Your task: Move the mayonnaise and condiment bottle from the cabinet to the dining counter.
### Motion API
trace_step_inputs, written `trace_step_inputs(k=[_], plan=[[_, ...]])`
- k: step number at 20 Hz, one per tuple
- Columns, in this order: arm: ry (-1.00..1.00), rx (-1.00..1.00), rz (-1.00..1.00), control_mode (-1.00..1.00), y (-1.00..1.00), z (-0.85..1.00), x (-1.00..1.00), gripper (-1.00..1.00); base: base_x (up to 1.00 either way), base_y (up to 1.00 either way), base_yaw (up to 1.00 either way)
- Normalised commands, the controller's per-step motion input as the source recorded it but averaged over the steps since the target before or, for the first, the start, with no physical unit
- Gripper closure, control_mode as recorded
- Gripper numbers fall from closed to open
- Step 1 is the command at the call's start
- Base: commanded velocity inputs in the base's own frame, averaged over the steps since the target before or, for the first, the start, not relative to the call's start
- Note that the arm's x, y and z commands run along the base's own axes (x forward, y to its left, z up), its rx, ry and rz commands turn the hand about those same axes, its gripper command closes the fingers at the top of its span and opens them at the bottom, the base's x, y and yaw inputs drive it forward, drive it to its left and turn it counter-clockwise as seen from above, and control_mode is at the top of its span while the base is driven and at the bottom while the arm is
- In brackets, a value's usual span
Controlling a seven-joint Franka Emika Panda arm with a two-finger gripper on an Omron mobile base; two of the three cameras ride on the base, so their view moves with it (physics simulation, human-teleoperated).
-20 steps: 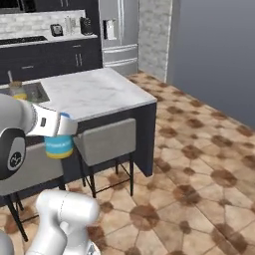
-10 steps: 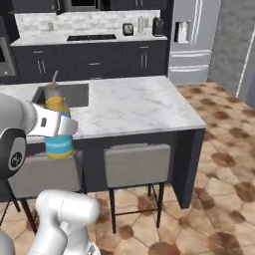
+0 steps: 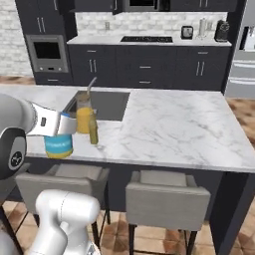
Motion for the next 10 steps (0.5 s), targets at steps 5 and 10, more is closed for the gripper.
trace_step_inputs(k=[5, 10], plan=[[0.0, 0.0, 0.0, 1.0, 0.0, 0.0, 0.0, 1.0, 0.52, 0.05, 0.1], [0.01, 0.0, 0.0, -1.0, 0.28, 0.0, 0.06, 1.0, 0.14, 0.11, 0.0]])
